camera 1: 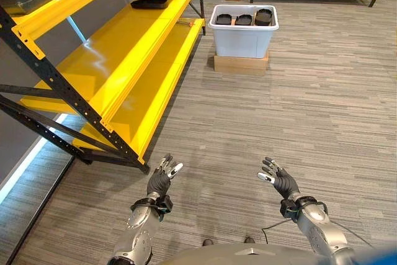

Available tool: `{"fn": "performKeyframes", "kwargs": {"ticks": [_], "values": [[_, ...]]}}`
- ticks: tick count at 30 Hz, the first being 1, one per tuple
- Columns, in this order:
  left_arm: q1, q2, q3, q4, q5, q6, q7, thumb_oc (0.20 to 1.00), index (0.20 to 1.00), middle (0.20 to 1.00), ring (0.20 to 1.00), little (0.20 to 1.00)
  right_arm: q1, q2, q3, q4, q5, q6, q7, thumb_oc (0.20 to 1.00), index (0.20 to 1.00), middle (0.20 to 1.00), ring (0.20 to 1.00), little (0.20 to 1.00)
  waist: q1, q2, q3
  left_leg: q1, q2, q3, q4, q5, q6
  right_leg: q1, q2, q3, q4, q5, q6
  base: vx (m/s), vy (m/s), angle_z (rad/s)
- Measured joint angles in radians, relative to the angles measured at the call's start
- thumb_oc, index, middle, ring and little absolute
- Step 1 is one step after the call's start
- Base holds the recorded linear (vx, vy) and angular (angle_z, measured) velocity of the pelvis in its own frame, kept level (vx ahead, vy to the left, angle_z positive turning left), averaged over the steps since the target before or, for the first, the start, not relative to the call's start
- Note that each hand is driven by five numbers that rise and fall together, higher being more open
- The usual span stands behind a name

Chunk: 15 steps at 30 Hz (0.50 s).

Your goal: Move parts from the plastic box to the shelf.

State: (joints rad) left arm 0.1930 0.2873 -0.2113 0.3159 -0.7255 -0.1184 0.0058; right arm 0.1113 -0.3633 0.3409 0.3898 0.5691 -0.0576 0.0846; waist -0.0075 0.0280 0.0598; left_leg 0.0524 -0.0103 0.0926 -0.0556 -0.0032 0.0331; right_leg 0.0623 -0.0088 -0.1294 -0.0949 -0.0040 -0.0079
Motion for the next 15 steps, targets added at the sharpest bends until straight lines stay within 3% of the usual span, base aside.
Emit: {"fn": "performKeyframes", "kwargs": {"ticks": [1, 4, 6, 8, 9, 11, 13, 14, 15], "values": [[0.002, -0.001, 0.0, 0.0, -0.002, 0.0, 0.0, 1.0, 1.0, 1.0, 1.0, 1.0, 0.0, -0.005, 0.001, 0.0, 0.0, 0.0, 0.001, 1.0, 1.0, 1.0, 1.0, 1.0, 0.002, -0.002, 0.003, -0.005, 0.004, -0.003, 0.01, -0.001, -0.004, 0.003, 0.006, 0.0, 0.002, 0.0, -0.001, -0.01, -0.231, 0.11], [-0.008, 0.0, 0.02, -0.002, -0.044, 0.0, 0.0, 1.0, 1.0, 1.0, 1.0, 1.0, 0.001, -0.004, 0.007, 0.0, 0.0, 0.0, 0.003, 1.0, 1.0, 1.0, 1.0, 1.0, 0.022, -0.069, 0.041, -0.086, -0.006, -0.069, 0.191, -0.02, -0.032, 0.012, -0.01, 0.008, 0.0, -0.001, -0.034, -0.02, -0.188, 0.0], [-0.022, 0.002, 0.025, -0.002, -0.05, -0.001, 0.0, 1.0, 1.0, 1.0, 1.0, 1.0, 0.002, -0.007, -0.001, -0.003, 0.001, -0.004, 0.003, 1.0, 1.0, 1.0, 1.0, 1.0, 0.025, -0.099, 0.073, -0.191, -0.015, -0.107, 0.394, -0.021, -0.049, -0.003, -0.014, 0.005, 0.027, -0.014, -0.054, -0.08, -0.219, 0.13], [-0.035, 0.004, 0.023, -0.003, -0.05, -0.002, -0.001, 1.0, 1.0, 1.0, 1.0, 1.0, 0.004, -0.01, -0.007, 0.001, 0.002, -0.004, 0.002, 1.0, 1.0, 1.0, 1.0, 1.0, 0.039, -0.113, 0.092, -0.298, -0.018, -0.134, 0.56, 0.011, -0.079, -0.017, -0.011, 0.001, 0.053, -0.022, -0.07, 0.04, -0.064, 0.12], [-0.04, 0.003, 0.021, -0.003, -0.05, -0.002, -0.001, 1.0, 1.0, 1.0, 1.0, 1.0, 0.005, -0.011, -0.008, 0.001, 0.005, -0.003, 0.0, 1.0, 1.0, 1.0, 1.0, 1.0, 0.037, -0.12, 0.105, -0.335, -0.018, -0.145, 0.621, 0.023, -0.078, -0.017, -0.011, -0.013, 0.053, -0.021, -0.073, 0.28, 0.04, 0.12], [-0.041, 0.004, 0.017, -0.002, -0.05, 0.003, -0.001, 1.0, 1.0, 1.0, 1.0, 1.0, 0.005, -0.009, -0.009, 0.001, 0.006, -0.003, -0.002, 1.0, 1.0, 1.0, 1.0, 1.0, 0.033, -0.118, 0.112, -0.381, 0.013, -0.151, 0.584, 0.007, -0.069, -0.017, 0.002, -0.035, 0.044, -0.027, -0.084, 0.27, 0.072, 0.23], [-0.055, -0.004, 0.002, 0.0, -0.05, 0.002, -0.004, 1.0, 1.0, 1.0, 1.0, 1.0, -0.009, -0.015, -0.02, 0.002, 0.006, -0.004, -0.009, 1.0, 1.0, 1.0, 1.0, 1.0, 0.03, -0.104, 0.124, -0.349, 0.032, -0.158, 0.24, 0.032, -0.087, -0.022, 0.006, -0.029, 0.04, -0.025, -0.087, 0.26, 0.085, 0.16], [-0.056, -0.005, -0.003, 0.004, -0.049, 0.003, -0.004, 1.0, 1.0, 1.0, 1.0, 1.0, -0.025, -0.015, -0.02, 0.024, 0.006, -0.007, -0.011, 1.0, 1.0, 1.0, 1.0, 1.0, 0.032, -0.088, 0.122, -0.344, 0.055, -0.142, 0.135, 0.058, -0.115, -0.013, 0.017, -0.03, 0.028, -0.024, -0.087, 0.3, 0.103, 0.02], [-0.057, -0.007, -0.004, 0.003, -0.049, 0.005, -0.004, 1.0, 1.0, 1.0, 1.0, 1.0, -0.031, -0.017, -0.02, 0.031, 0.006, -0.006, -0.012, 1.0, 1.0, 1.0, 1.0, 1.0, 0.034, -0.076, 0.121, -0.345, 0.063, -0.134, 0.084, 0.07, -0.118, -0.008, 0.023, -0.026, 0.019, -0.024, -0.087, 0.49, 0.216, -0.13]]}}
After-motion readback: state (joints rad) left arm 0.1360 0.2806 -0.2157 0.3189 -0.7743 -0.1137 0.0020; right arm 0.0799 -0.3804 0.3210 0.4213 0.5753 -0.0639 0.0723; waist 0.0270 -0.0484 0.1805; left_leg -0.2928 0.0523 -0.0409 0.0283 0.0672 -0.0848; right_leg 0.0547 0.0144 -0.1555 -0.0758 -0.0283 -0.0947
